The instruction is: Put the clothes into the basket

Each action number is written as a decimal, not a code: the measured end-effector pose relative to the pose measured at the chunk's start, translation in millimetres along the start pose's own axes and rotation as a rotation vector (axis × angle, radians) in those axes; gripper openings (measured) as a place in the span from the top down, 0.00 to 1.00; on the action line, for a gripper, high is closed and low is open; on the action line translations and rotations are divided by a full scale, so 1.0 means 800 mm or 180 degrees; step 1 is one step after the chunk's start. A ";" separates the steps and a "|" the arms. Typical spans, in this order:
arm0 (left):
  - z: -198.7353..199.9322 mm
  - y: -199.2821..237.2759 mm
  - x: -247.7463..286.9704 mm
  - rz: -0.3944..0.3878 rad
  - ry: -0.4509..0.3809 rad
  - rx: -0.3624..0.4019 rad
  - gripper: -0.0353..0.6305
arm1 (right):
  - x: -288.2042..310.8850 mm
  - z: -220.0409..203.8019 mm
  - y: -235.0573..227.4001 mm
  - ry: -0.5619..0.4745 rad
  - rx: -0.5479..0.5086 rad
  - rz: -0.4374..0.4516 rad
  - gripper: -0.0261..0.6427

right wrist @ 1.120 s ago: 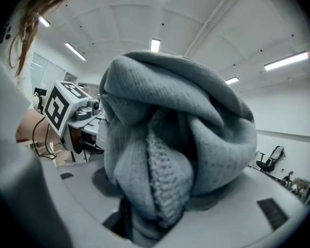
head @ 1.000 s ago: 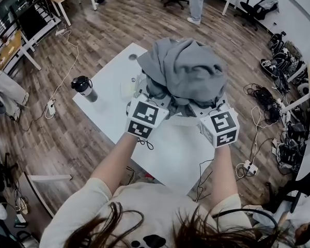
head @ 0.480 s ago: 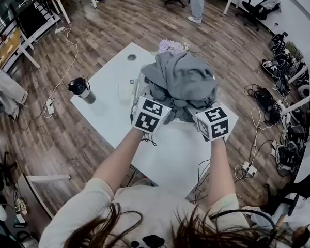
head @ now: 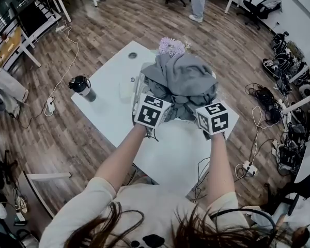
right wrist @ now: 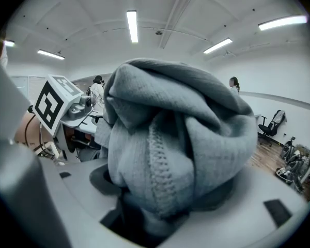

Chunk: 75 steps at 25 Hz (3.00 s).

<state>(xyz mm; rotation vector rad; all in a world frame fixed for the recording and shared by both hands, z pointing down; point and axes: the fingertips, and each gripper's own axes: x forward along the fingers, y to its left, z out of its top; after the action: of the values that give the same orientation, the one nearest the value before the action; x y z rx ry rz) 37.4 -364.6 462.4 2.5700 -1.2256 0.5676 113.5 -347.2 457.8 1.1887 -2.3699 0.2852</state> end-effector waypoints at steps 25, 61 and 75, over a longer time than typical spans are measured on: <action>-0.003 0.000 -0.018 0.0042 -0.0135 -0.0043 0.62 | -0.023 0.000 -0.013 -0.0178 0.0368 -0.0389 0.77; 0.005 -0.082 -0.151 0.0055 -0.0771 0.0184 0.93 | -0.115 0.015 0.107 -0.0894 0.0240 -0.0631 0.94; -0.006 -0.100 -0.207 0.0042 -0.0903 0.0243 0.93 | -0.164 0.009 0.141 -0.1064 0.0198 -0.0742 0.94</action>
<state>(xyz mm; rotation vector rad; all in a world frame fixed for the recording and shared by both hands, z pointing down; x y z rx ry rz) 4.0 -199.3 389.8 2.7814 -1.3304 0.2614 88.8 -190.6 389.1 1.6353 -2.4780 0.0875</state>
